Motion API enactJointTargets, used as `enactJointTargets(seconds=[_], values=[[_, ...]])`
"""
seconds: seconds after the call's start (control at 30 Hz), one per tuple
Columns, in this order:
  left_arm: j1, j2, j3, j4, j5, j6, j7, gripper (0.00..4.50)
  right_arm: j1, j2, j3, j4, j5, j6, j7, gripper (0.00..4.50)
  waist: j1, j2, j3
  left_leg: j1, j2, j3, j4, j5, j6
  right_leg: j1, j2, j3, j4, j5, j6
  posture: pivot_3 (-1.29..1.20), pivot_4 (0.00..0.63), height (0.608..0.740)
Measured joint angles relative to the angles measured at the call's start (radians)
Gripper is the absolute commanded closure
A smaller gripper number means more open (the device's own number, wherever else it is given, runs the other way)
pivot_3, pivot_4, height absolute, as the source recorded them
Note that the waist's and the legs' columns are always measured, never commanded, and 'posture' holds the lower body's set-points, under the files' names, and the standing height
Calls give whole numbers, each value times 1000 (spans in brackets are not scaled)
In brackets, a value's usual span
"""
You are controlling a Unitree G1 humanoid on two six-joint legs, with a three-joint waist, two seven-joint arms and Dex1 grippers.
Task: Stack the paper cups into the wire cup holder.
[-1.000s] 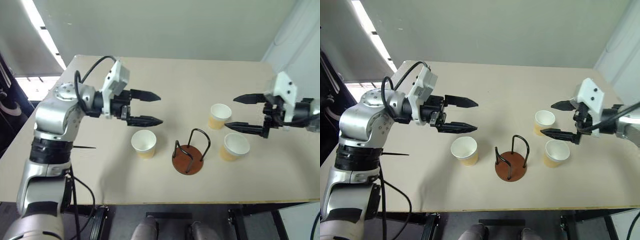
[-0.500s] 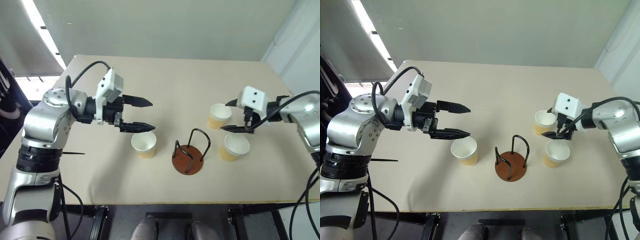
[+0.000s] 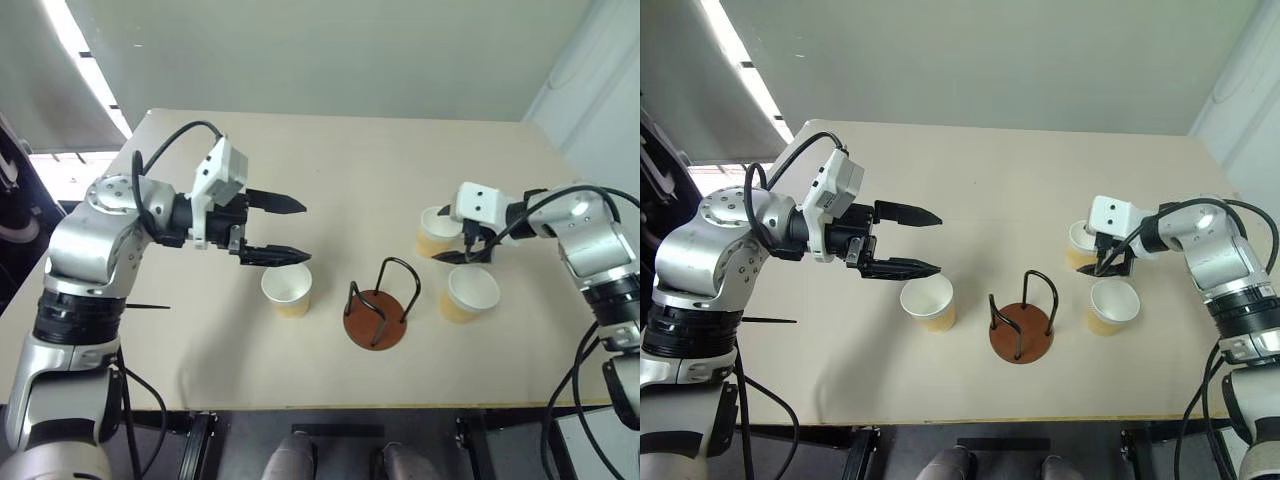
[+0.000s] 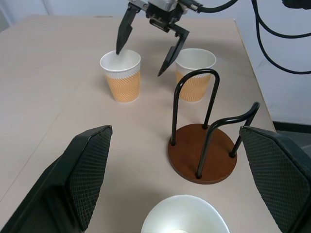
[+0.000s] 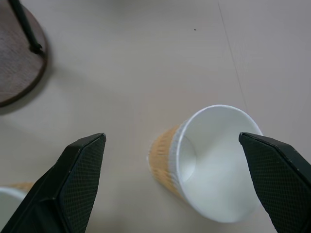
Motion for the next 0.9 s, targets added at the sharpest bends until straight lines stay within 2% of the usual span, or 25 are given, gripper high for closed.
enactJointTargets(seconds=[0.07,0.17,0.5,0.53,0.7,0.9], values=[[-1,0,-8,1,1,-5,-4,9,-15,16,13,42,-29,-27,0,0,0,0,0,0,0,0,0,0,0,0,0,0,0,0,0,0,150,740],[-1,1,-13,1,3,-11,-9,0,-30,41,27,113,-71,-65,-1,589,1,0,0,0,0,0,-1,0,0,0,0,0,1,0,-1,0,150,740],[-1,2,-14,2,7,-15,-10,0,-61,75,45,264,-148,-156,7,4220,2,0,0,-1,0,0,-3,0,-1,0,0,0,1,0,-1,0,150,740],[-1,2,-14,2,9,-16,-10,0,-61,76,45,265,-149,-157,12,4459,1,0,0,-1,0,0,-3,0,-1,0,0,0,1,0,-1,0,150,740],[-1,2,-15,2,13,-18,-15,0,-62,73,40,229,-130,-126,71,4459,1,0,0,-1,0,0,-3,0,-1,0,0,0,1,0,-1,0,150,740],[-2,8,-24,6,18,-19,-36,0,-52,-44,-56,-99,-13,47,193,4459,3,3,2,-5,0,0,-4,0,-2,-3,0,-1,-1,0,-1,0,150,740]])
